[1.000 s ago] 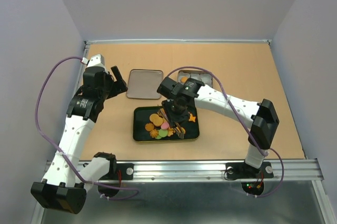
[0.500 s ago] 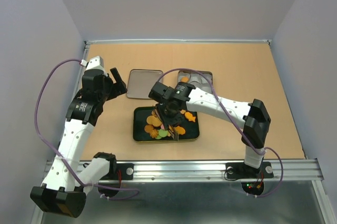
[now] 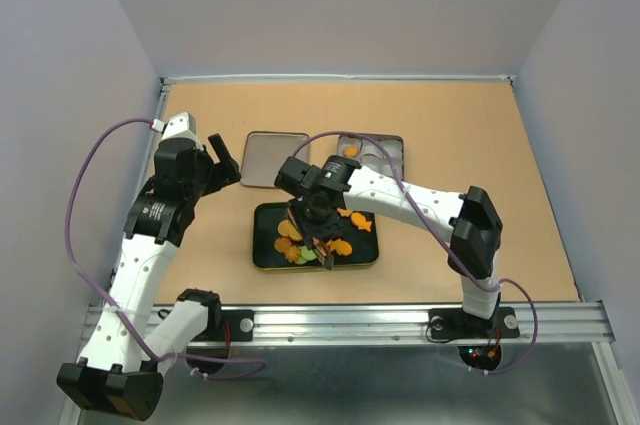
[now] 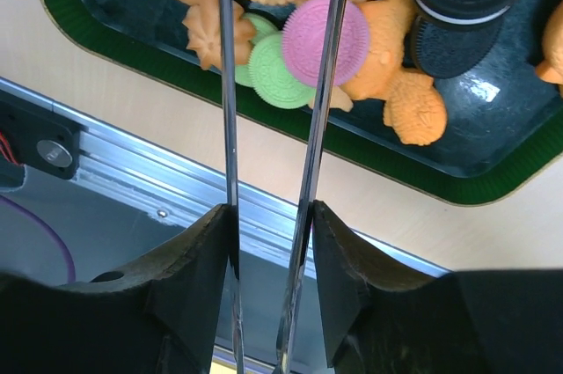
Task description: Pack the cookies
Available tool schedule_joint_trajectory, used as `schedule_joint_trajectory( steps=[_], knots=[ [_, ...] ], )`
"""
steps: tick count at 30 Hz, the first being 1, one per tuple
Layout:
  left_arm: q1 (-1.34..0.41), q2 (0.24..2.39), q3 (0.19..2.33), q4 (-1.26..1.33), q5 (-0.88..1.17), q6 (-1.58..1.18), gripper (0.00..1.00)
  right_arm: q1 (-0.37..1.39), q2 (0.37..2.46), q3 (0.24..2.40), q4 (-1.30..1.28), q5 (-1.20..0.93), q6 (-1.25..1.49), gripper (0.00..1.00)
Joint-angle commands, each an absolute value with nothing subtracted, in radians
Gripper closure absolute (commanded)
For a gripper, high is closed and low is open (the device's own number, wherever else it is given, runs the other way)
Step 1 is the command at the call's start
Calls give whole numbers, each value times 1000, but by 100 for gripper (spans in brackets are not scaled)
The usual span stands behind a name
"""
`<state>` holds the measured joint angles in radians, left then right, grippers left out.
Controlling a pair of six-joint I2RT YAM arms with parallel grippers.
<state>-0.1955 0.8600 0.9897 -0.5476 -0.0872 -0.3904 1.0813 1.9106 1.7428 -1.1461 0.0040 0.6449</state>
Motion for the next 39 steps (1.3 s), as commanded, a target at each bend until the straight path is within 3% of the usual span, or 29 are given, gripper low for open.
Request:
schedule_joint_trajectory(
  steps=[1, 17, 24, 39],
  knots=[
    [-202, 835, 976, -517, -94, -380, 11, 1106, 1933, 1848, -1167, 9, 649, 53],
    [-213, 787, 943, -522, -115, -380, 11, 1138, 2046, 1967, -1298, 40, 643, 53],
    [-225, 788, 951, -528, -123, -373, 11, 1141, 2068, 2002, -1312, 61, 653, 66],
    [-262, 848, 1032, -554, -144, -359, 11, 1141, 1980, 2221, -1388, 186, 726, 69]
  ],
)
